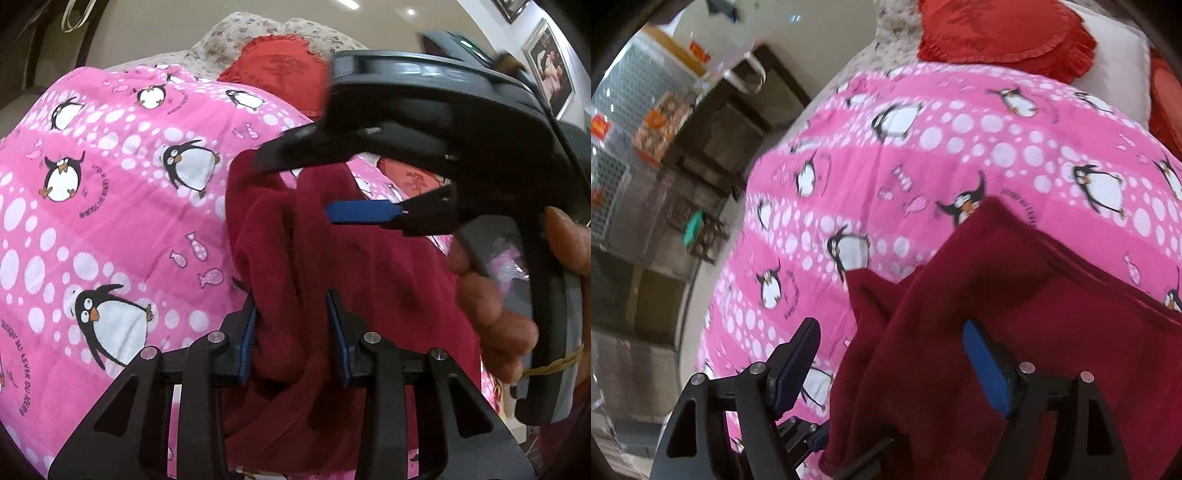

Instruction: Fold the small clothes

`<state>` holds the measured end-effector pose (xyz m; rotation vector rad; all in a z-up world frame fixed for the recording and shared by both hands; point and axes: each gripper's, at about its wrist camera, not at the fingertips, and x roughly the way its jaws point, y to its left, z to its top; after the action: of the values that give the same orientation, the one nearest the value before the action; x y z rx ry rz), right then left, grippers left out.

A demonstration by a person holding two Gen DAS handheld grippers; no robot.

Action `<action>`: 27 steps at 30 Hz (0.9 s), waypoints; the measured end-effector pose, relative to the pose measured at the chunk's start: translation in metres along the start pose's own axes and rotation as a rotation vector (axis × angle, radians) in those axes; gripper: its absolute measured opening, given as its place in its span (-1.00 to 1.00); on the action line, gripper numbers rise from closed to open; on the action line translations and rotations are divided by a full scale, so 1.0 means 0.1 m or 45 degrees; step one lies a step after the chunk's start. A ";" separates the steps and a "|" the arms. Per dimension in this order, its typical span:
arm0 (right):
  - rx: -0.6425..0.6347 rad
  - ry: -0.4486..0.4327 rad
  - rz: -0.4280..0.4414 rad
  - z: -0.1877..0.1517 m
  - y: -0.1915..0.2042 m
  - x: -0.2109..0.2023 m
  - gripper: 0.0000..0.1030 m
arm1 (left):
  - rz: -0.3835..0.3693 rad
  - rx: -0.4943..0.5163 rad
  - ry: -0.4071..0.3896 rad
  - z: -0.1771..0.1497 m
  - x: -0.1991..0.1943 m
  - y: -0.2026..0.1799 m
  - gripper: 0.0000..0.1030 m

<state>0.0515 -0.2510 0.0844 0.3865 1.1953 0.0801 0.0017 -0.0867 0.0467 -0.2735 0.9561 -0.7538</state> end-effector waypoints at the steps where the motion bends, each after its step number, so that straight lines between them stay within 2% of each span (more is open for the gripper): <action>1: -0.032 0.017 -0.027 0.01 0.04 0.04 0.51 | 0.001 0.000 0.001 0.00 0.00 0.00 -0.35; 10: -0.220 0.156 -0.274 0.06 0.24 0.41 0.52 | 0.037 0.021 0.008 0.03 0.09 -0.05 -0.35; 12: -0.249 0.113 -0.317 0.04 0.26 0.40 0.39 | 0.048 0.029 0.012 0.04 0.11 -0.06 -0.35; 13: -0.262 0.098 -0.342 0.03 0.26 0.40 0.22 | 0.053 0.029 0.015 0.04 0.12 -0.05 -0.35; 14: -0.283 0.090 -0.356 0.01 0.26 0.40 0.13 | 0.058 0.026 0.022 0.05 0.13 -0.04 -0.35; 20: -0.302 0.040 -0.293 -0.04 0.21 0.27 -0.29 | 0.053 0.016 0.044 0.04 0.16 -0.02 -0.35; 22: -0.283 0.020 -0.257 -0.05 0.18 0.20 -0.36 | 0.051 0.039 0.045 0.06 0.12 -0.02 -0.20; 23: -0.271 0.015 -0.237 -0.05 0.16 0.17 -0.38 | 0.046 0.043 0.037 0.06 0.09 -0.02 0.05; 24: -0.260 0.013 -0.220 -0.06 0.14 0.15 -0.39 | 0.033 0.024 0.020 0.07 0.04 0.01 0.38; 26: -0.210 0.011 -0.173 -0.05 0.06 0.11 -0.39 | -0.017 -0.034 -0.015 0.07 -0.02 0.09 0.61; 27: -0.185 0.012 -0.151 -0.04 0.03 0.11 -0.39 | -0.035 -0.054 -0.020 0.07 -0.02 0.11 0.62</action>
<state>0.0519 -0.2447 0.0745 0.1875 1.2110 0.0659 0.0121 -0.0782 0.0461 -0.3297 0.9556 -0.7561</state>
